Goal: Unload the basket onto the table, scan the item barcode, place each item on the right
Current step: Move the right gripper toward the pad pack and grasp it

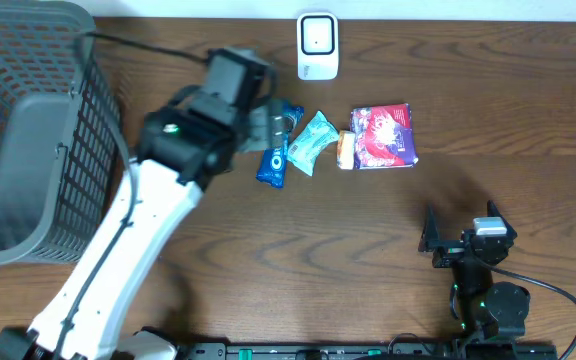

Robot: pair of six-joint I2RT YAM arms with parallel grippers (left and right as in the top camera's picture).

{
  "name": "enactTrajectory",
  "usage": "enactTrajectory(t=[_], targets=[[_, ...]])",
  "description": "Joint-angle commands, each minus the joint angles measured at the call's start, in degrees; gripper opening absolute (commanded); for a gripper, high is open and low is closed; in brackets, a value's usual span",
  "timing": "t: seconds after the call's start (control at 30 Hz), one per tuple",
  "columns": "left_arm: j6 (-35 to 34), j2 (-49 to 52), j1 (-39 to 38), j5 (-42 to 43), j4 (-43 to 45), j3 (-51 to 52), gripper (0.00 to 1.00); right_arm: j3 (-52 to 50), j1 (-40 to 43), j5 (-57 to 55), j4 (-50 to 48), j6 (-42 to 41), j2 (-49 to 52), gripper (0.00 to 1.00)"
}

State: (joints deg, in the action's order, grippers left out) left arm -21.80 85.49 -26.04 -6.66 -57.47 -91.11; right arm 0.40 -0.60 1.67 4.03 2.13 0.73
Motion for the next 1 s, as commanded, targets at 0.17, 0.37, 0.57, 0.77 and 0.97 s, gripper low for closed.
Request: enactTrajectory(t=[0.17,0.37,0.57,0.77,0.97], targets=[[-1.33,-2.67,4.22,-0.5,-13.03,-0.26,0.98,-0.09,-0.15,-0.07,0.24,0.09,-0.24,0.99],[-6.86,-2.78,10.99,-0.09,-16.94,-0.26,0.98,-0.09,-0.13,-0.04,0.24,0.09,-0.24,0.99],[-6.99,-2.78,13.99,-0.04,-18.69,-0.26,0.98,-0.09,-0.15,-0.07,-0.11,0.09,-0.24,0.99],[-7.02,-2.78,14.14,-0.04,-18.8,-0.26,0.98,-0.09,-0.24,18.34,-4.76,-8.59,-0.24,0.99],[-7.02,-2.78,14.14,-0.04,-18.8,-0.26,0.98,-0.09,-0.24,37.55,-8.41,-18.49,-0.24,0.99]])
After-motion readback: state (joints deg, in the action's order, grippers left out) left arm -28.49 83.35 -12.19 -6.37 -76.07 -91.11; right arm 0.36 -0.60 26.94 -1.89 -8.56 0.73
